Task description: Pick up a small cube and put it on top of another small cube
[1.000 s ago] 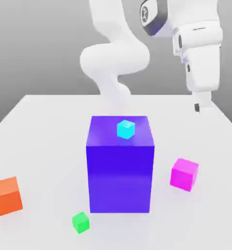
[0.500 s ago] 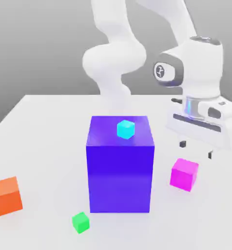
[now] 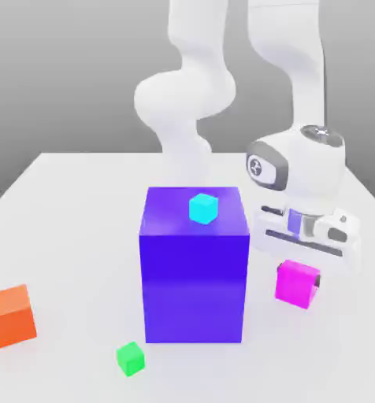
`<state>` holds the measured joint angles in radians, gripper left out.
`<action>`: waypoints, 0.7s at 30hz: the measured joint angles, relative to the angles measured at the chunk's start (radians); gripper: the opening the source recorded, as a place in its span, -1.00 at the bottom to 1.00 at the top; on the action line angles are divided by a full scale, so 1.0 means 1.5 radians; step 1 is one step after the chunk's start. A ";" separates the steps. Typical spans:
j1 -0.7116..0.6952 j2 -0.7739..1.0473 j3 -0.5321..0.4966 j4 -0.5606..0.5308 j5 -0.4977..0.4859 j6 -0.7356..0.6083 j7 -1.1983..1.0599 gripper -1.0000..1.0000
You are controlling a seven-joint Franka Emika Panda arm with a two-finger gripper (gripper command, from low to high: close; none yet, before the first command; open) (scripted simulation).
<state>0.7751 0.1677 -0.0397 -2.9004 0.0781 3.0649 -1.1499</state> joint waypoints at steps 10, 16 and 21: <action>0.001 -0.152 -0.019 -0.021 -0.060 -0.130 0.042 -1.00; -0.087 -0.222 -0.068 0.055 -0.083 -0.194 0.117 -1.00; -0.180 -0.266 -0.141 0.151 -0.092 -0.235 0.142 -1.00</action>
<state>0.5048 -0.2312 -0.2507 -2.6741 -0.0595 2.7122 -0.9375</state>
